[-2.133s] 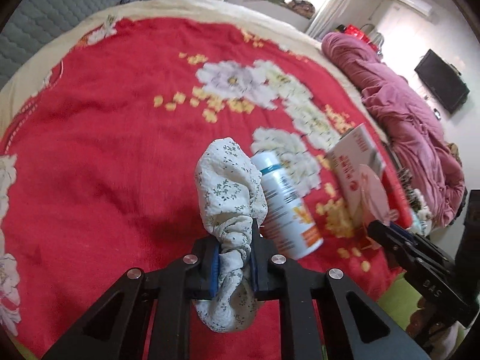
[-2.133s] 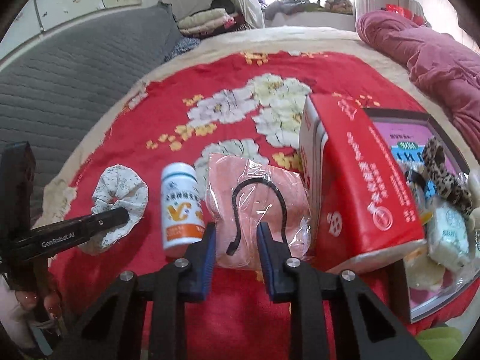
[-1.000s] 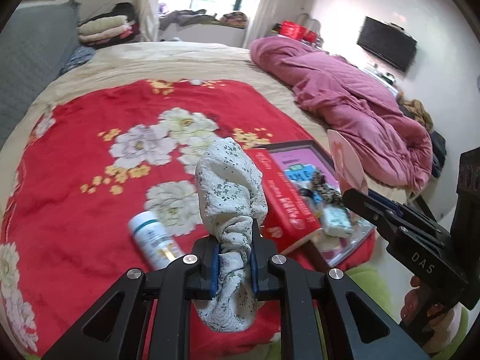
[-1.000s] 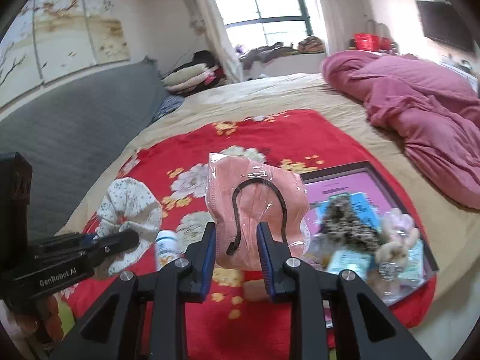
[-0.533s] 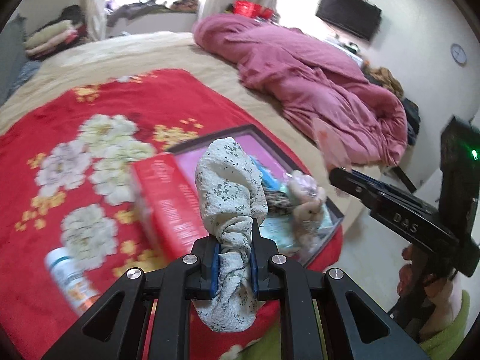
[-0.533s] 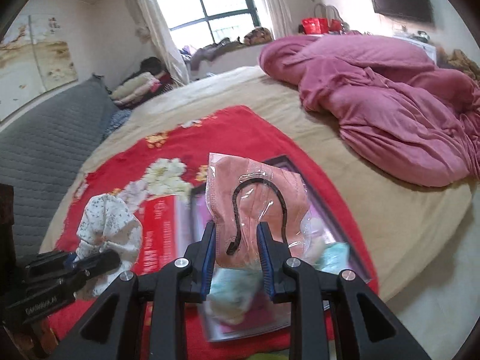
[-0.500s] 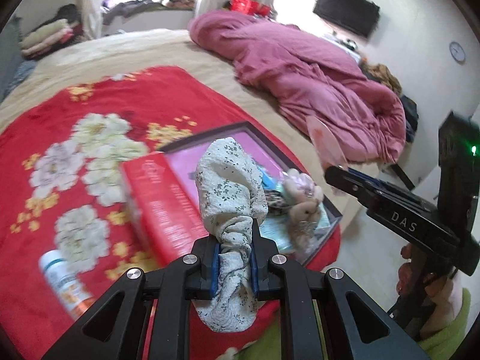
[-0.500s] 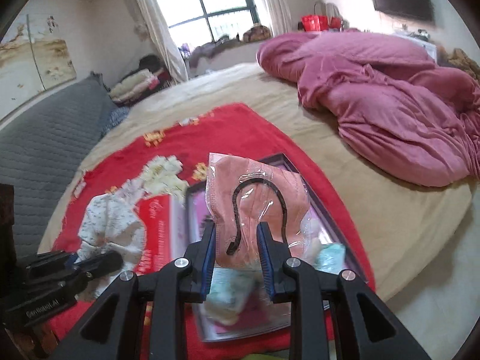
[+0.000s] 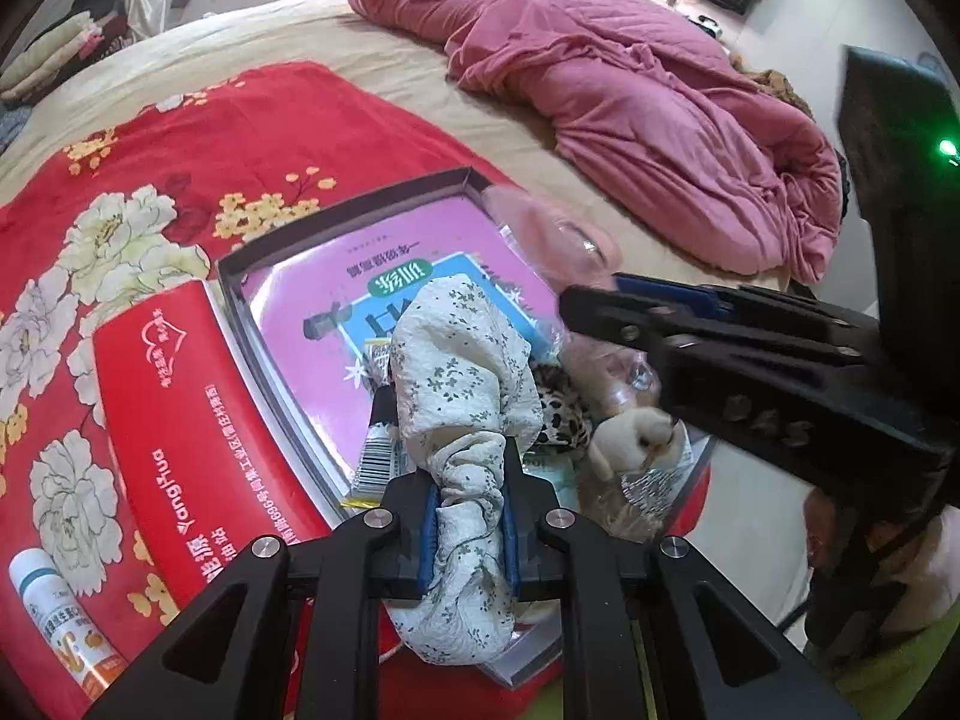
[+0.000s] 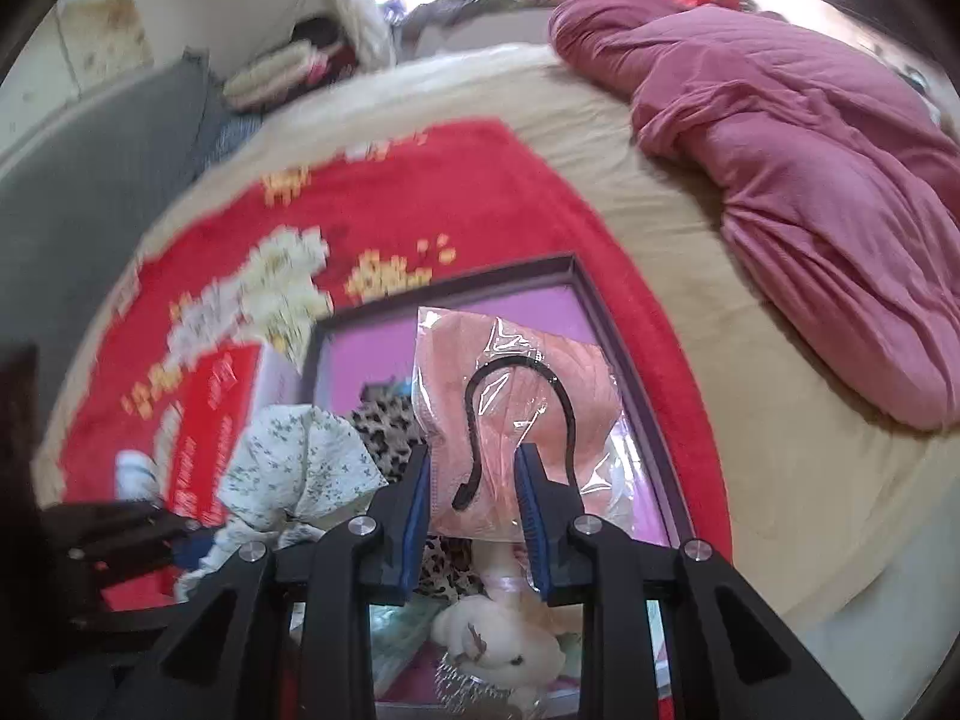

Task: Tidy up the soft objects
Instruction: 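Lower the scrunchie into the tray with the left tool while the right tool lowers the mask packet, then open the left tool to release the scrunchie while the right tool releases the mask packet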

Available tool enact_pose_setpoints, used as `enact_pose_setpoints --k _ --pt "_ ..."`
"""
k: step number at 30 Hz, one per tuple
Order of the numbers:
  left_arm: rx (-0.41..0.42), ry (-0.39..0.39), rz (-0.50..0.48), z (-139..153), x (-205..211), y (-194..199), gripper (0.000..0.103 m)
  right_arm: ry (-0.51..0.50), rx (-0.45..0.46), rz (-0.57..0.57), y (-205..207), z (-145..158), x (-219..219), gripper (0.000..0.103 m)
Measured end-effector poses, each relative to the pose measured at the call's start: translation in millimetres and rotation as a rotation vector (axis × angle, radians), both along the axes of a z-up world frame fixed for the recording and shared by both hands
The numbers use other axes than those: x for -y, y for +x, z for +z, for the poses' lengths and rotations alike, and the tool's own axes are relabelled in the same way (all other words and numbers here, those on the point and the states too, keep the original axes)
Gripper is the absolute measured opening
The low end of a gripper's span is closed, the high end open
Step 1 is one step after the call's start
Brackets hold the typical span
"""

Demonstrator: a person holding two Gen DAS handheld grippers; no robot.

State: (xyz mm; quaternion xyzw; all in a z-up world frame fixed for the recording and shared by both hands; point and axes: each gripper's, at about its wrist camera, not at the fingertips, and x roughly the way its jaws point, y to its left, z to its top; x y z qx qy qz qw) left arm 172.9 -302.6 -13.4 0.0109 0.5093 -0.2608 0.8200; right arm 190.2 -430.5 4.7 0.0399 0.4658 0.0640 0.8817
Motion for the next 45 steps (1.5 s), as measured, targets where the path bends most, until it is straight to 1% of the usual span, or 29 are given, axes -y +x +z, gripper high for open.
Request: enact_pose_setpoints --k 3,5,6,8,10,13,15,19,21,24,26,28,30,35,38,45 --pt "-0.003 0.01 -0.003 -5.4 1.7 1.9 0.019 0.001 -0.044 0.014 8.4 -15.2 -1.4 0.032" --pt "-0.007 0.012 -0.004 -8.6 2.0 4.1 0.02 0.026 -0.072 0.007 11.0 -24.6 2.0 0.038" --pt "-0.01 0.014 -0.004 -10.0 1.8 4.8 0.02 0.036 -0.077 0.006 11.6 -26.7 3.1 0.039" --pt "-0.011 0.015 -0.002 -12.0 1.1 6.0 0.02 0.064 -0.071 -0.007 11.3 -29.3 7.9 0.04" --pt "-0.013 0.011 -0.001 -12.7 0.4 7.1 0.021 0.083 -0.062 -0.018 10.9 -28.1 10.8 0.044" --pt "-0.011 0.006 0.0 -12.1 0.4 7.2 0.021 0.092 -0.056 -0.028 10.6 -26.5 12.7 0.05" --pt "-0.01 0.002 0.002 -11.3 -0.3 7.4 0.021 0.085 -0.051 -0.022 9.5 -25.1 12.0 0.057" --pt "-0.003 -0.001 -0.001 -9.3 -0.5 6.5 0.024 0.099 -0.033 -0.027 4.6 -20.3 12.6 0.059" --pt "-0.001 -0.009 -0.01 -7.6 0.4 5.4 0.027 0.1 -0.023 -0.041 1.5 -17.2 14.7 0.061" --pt "0.016 -0.001 -0.019 -4.2 2.9 2.8 0.038 0.115 -0.006 -0.054 -3.0 -12.3 18.8 0.063" --pt "0.027 0.011 -0.016 -2.8 3.7 2.3 0.047 0.117 0.002 -0.076 -6.5 -8.6 22.4 0.063" --pt "0.03 0.008 -0.016 -1.8 3.0 1.7 0.052 0.126 0.021 -0.085 -11.7 -2.9 25.8 0.063" --pt "0.033 0.011 -0.015 -0.9 3.0 1.3 0.055 0.131 0.034 -0.105 -16.3 2.5 29.5 0.063" --pt "0.048 0.01 -0.013 3.3 2.0 -0.4 0.07 0.136 0.054 -0.127 -24.8 10.7 34.6 0.063" --pt "0.06 0.012 -0.01 6.3 0.5 -1.6 0.075 0.137 0.059 -0.134 -28.1 13.9 36.7 0.063" --pt "0.084 0.017 0.013 12.4 -5.6 0.0 0.076 0.146 0.086 -0.143 -37.3 23.5 38.0 0.064"
